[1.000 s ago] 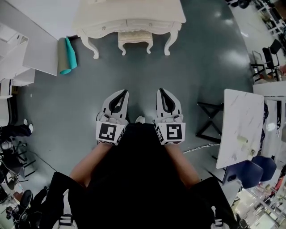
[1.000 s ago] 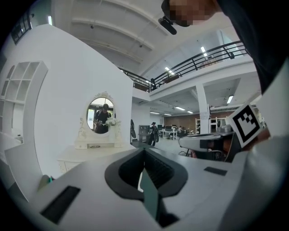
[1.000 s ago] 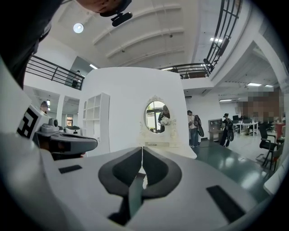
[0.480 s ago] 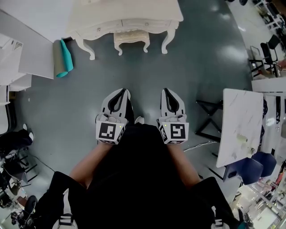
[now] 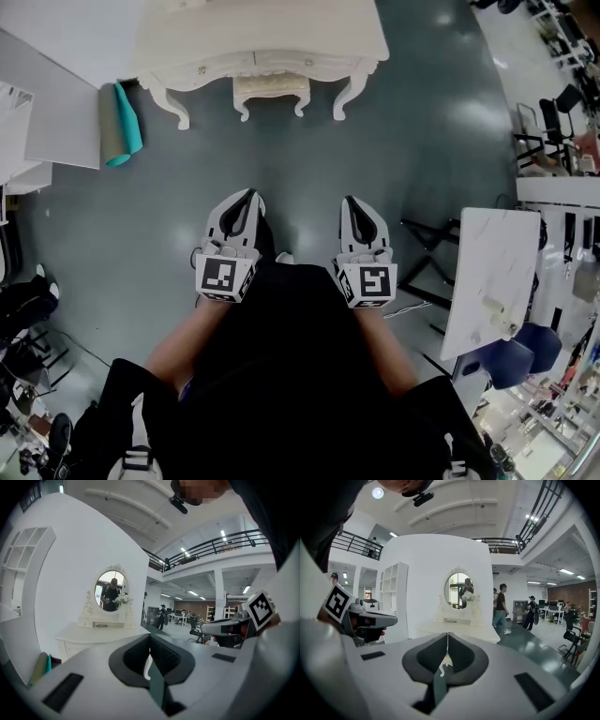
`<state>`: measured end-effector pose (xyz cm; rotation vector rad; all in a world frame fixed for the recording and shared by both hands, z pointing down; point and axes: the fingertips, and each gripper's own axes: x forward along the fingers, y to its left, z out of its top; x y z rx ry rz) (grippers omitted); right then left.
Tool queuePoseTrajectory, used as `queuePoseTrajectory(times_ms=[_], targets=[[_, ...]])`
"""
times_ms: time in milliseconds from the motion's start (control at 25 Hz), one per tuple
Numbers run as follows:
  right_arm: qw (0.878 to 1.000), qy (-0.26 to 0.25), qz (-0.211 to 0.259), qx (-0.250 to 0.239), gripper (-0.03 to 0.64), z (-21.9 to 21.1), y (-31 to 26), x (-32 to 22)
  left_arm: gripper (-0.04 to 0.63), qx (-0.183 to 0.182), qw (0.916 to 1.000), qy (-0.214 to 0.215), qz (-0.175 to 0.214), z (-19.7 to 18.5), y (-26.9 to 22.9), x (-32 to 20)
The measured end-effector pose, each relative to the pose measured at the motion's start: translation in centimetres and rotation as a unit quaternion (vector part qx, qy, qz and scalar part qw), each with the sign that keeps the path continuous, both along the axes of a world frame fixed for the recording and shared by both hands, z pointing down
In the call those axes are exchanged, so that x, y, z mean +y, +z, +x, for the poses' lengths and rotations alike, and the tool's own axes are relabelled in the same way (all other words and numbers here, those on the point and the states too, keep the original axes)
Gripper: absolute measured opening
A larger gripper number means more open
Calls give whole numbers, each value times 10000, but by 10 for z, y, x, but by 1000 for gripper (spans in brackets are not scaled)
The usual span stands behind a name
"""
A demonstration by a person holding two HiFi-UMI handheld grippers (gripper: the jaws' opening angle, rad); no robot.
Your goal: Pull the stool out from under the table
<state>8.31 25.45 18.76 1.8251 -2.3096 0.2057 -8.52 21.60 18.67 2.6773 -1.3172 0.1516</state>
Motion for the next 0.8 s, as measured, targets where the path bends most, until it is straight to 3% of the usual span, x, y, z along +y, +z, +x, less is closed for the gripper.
queuePoseTrajectory(times_ms=[400,800], targets=[[9994,-181,-14,295,20,-44,-16,-106,14,178,9996,-214,25,-53,-5,-105],[9990,191,-272,309,20,-58,-3,-177,14,274,9996,-44,-5,-84,1,-192]])
